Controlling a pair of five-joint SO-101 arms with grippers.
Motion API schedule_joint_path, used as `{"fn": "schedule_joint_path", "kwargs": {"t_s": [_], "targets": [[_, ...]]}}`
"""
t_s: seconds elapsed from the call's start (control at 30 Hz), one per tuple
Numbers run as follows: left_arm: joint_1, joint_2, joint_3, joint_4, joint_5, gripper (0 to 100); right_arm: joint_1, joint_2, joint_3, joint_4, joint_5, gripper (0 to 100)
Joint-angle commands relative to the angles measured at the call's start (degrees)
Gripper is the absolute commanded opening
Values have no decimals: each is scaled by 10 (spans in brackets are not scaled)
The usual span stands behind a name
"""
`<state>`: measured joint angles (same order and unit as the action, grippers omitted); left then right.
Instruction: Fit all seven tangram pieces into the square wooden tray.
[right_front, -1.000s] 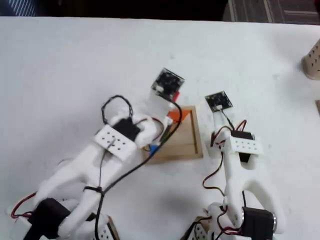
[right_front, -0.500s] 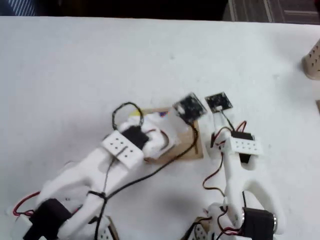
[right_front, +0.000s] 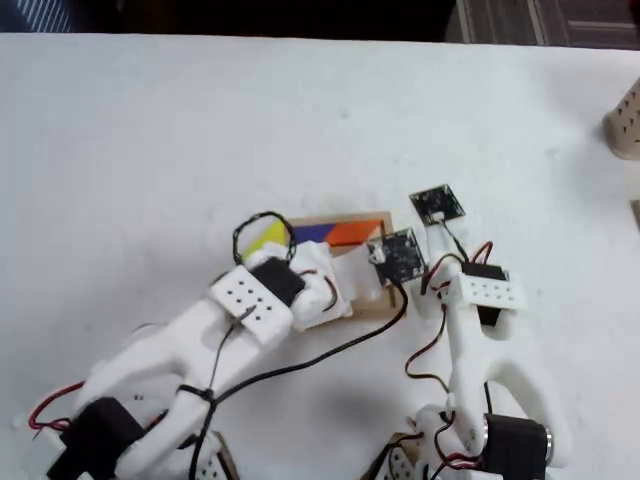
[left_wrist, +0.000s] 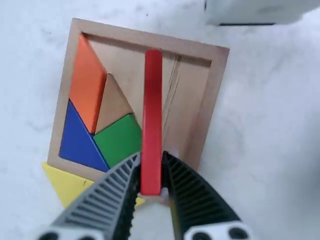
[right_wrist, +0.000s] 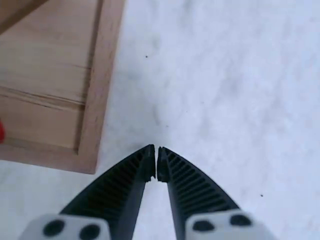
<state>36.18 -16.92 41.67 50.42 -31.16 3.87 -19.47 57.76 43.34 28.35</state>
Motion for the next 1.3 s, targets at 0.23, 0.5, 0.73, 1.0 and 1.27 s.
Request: {"fn": "schedule_joint_path", "kwargs": {"t_s": [0.23, 0.5, 0.73, 1.0, 1.27], "targets": [[37, -2, 6, 4, -11, 20, 5, -22, -4, -9, -4, 18], [21, 16, -21, 4, -6, 20, 58, -25, -7, -13, -11, 18], [16, 147, -94, 4, -4, 20, 155, -27, -23, -36, -116, 18], [-3, 196, -128, 3, 18, 41, 157, -22, -22, -38, -123, 18], [-6, 198, -127, 15, 15, 314, 145, -22, -21, -37, -122, 18]]}}
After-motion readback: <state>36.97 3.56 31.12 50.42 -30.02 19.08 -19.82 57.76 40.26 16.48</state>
